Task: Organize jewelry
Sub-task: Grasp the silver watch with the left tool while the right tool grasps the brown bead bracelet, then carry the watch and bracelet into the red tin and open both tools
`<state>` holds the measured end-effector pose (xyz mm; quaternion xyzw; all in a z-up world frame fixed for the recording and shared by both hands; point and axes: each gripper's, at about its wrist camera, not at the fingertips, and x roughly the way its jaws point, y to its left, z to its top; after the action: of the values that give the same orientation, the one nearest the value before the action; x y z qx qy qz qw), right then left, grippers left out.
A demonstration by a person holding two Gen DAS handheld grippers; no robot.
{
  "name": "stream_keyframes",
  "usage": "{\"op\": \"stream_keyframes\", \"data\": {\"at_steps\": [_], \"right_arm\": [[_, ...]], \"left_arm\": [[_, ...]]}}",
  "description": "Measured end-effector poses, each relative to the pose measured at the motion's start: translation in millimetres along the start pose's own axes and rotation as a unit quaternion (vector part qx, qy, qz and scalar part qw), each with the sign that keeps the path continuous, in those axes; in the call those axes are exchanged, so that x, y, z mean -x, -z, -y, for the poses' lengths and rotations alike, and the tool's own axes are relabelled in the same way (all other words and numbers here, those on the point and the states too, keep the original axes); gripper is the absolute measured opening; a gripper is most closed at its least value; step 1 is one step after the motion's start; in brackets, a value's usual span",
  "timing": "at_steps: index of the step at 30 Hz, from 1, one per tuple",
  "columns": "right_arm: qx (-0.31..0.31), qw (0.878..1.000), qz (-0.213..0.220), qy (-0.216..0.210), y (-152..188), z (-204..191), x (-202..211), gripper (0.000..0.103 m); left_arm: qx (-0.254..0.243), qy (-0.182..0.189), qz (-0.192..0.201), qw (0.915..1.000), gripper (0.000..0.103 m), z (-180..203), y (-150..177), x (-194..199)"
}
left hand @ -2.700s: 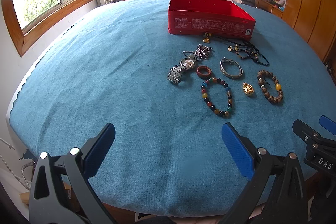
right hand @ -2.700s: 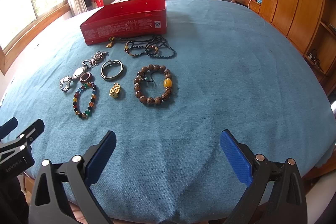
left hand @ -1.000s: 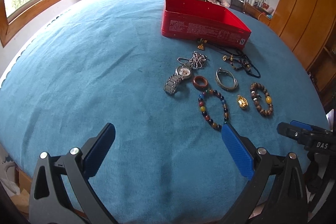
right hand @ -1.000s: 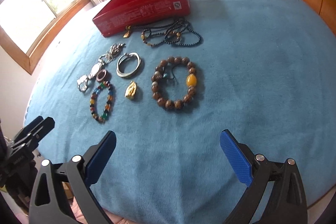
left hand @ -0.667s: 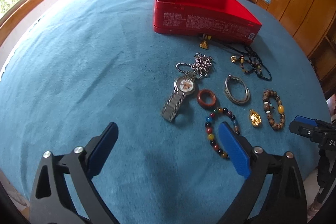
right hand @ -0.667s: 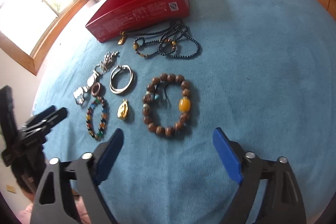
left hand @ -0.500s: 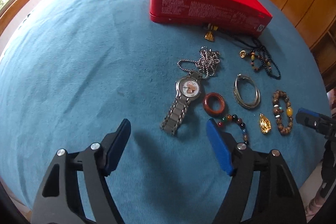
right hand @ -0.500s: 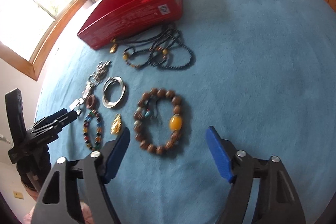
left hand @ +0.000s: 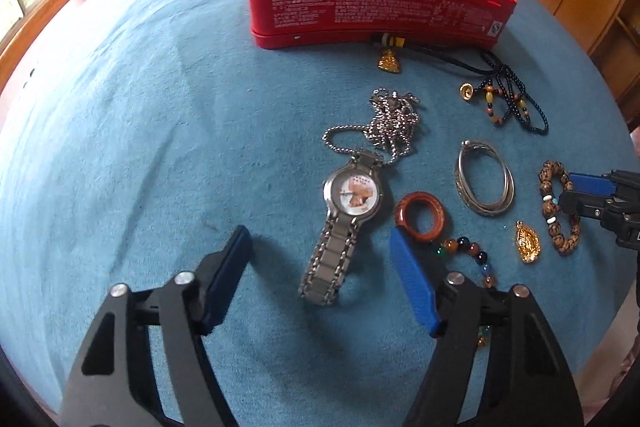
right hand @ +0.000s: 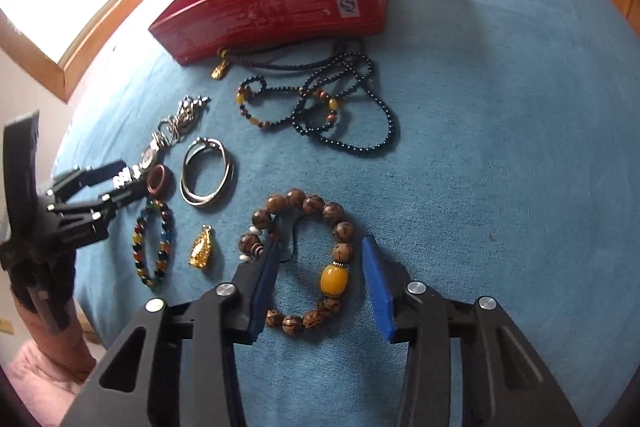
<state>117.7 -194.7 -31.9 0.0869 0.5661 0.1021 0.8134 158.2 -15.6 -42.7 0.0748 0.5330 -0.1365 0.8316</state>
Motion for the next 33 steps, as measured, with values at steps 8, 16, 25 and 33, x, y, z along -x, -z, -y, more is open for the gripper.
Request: {"op": "stream_keyframes", "data": {"at_steps": [8,16,25,33], "right_arm": [[0.02,1.0,0.002,0.01,1.6,1.9,-2.8,0.013],[-0.014,0.997,0.01,-0.074,10.2,16.8,15.3,0.011],[-0.018,0.991,0.064,-0.12,1.4,23.6,59.2,0.011],[0.0,0.988,0.094,-0.119,-18.0,17.1,86.0,0.011]], "left_arm": [[0.006,0.015,0.003,0.9999,0.021,7.7,-6.2,0.8],[0.029,0.033,0.014,0.9989,0.015,-9.5,9.2,16.7],[0.043,0.052,0.067,0.9955,0.015,-21.8,13.3,63.7],[0.037,0.065,0.097,0.9924,0.015,-15.6,-3.2,91.9]]}}
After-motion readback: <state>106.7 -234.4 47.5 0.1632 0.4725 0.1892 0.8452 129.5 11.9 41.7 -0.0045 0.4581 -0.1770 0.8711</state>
